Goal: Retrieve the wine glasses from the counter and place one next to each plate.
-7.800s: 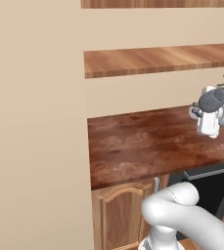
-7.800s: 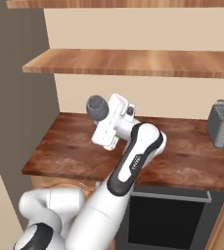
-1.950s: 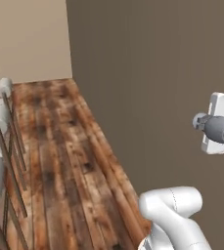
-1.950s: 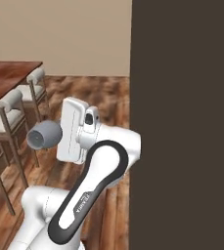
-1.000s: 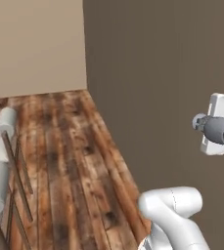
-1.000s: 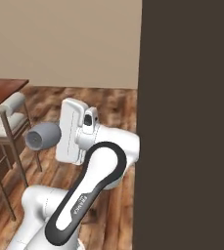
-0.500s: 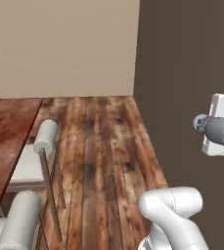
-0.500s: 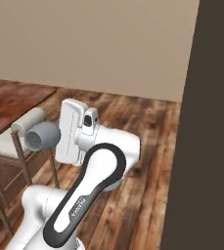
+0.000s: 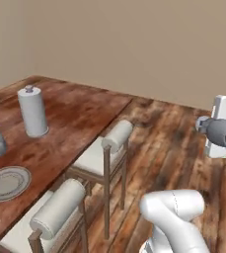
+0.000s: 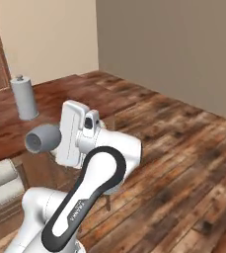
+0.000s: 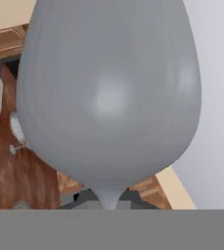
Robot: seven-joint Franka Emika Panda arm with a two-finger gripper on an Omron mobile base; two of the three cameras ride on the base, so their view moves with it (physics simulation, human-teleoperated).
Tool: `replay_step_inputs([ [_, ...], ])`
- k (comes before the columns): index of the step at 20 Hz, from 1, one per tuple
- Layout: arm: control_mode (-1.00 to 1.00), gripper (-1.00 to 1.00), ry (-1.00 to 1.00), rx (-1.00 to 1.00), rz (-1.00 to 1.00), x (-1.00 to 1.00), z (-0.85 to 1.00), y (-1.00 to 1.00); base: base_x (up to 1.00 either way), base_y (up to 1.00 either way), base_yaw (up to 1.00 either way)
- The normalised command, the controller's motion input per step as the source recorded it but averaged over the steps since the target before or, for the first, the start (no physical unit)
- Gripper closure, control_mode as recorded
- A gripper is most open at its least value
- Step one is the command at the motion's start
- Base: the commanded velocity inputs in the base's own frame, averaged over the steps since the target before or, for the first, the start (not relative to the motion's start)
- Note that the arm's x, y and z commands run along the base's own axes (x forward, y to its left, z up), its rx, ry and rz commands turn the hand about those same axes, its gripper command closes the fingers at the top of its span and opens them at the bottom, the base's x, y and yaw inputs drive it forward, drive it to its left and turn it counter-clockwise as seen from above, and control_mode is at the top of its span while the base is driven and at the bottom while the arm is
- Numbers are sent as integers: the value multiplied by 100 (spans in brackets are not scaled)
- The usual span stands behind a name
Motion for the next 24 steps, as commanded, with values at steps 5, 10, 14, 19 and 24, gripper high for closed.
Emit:
replay_step_inputs([
  [5, 100, 100, 0, 0, 0, 0, 0, 0, 13, 8, 99],
  [10, 100, 100, 0, 0, 0, 0, 0, 0, 62, 7, 83],
  [14, 100, 100, 0, 0, 0, 0, 0, 0, 95, 13, 36],
  [19, 100, 100, 0, 0, 0, 0, 0, 0, 65, 0, 3],
  [24, 100, 100, 0, 0, 0, 0, 0, 0, 66, 5, 0],
])
